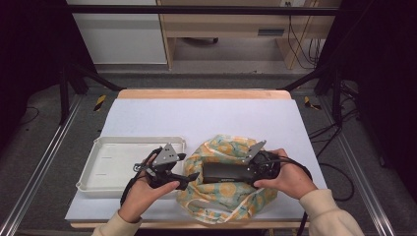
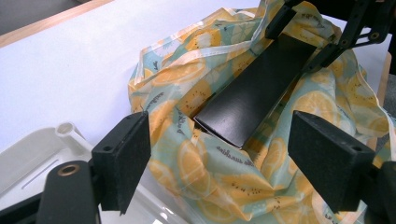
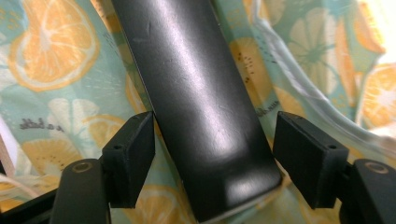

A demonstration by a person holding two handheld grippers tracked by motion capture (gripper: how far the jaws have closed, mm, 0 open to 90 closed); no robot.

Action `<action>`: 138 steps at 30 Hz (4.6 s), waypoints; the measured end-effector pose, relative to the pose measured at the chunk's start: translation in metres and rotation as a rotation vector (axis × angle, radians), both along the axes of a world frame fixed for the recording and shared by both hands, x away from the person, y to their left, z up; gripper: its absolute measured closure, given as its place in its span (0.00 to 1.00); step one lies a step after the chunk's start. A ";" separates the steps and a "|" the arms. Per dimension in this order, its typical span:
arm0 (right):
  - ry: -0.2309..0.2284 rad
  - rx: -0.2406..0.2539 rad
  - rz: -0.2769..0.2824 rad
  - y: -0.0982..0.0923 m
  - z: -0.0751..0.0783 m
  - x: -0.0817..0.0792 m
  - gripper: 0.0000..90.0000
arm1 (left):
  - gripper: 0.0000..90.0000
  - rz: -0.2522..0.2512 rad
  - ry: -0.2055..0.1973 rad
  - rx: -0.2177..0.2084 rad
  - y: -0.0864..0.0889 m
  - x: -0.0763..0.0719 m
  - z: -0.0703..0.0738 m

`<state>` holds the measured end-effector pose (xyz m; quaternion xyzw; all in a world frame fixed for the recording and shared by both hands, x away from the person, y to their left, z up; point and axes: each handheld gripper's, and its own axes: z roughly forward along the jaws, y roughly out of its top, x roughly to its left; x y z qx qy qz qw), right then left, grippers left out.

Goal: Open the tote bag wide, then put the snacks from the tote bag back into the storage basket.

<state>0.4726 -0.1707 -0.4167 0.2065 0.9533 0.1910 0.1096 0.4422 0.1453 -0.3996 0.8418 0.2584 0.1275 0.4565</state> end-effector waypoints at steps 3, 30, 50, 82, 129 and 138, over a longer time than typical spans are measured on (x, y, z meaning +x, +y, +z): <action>0.018 -0.027 0.020 0.003 -0.005 0.003 0.34 | 0.24 0.004 -0.002 0.001 0.003 0.001 0.001; 0.015 0.074 0.109 -0.009 -0.005 -0.001 0.47 | 0.24 0.017 0.023 0.040 0.016 0.008 0.001; -0.070 0.141 0.095 -0.031 0.023 -0.021 0.48 | 0.14 0.088 0.041 0.070 0.036 0.021 -0.006; -0.203 0.223 0.061 -0.031 0.066 -0.023 0.48 | 0.11 -0.073 -0.037 0.226 0.036 0.041 0.023; -0.102 0.177 0.329 0.068 0.077 -0.013 0.48 | 0.16 -0.436 0.008 0.584 0.003 0.037 0.079; -0.080 0.176 0.367 0.077 0.080 -0.015 0.48 | 0.26 -0.498 0.028 0.663 -0.003 0.039 0.069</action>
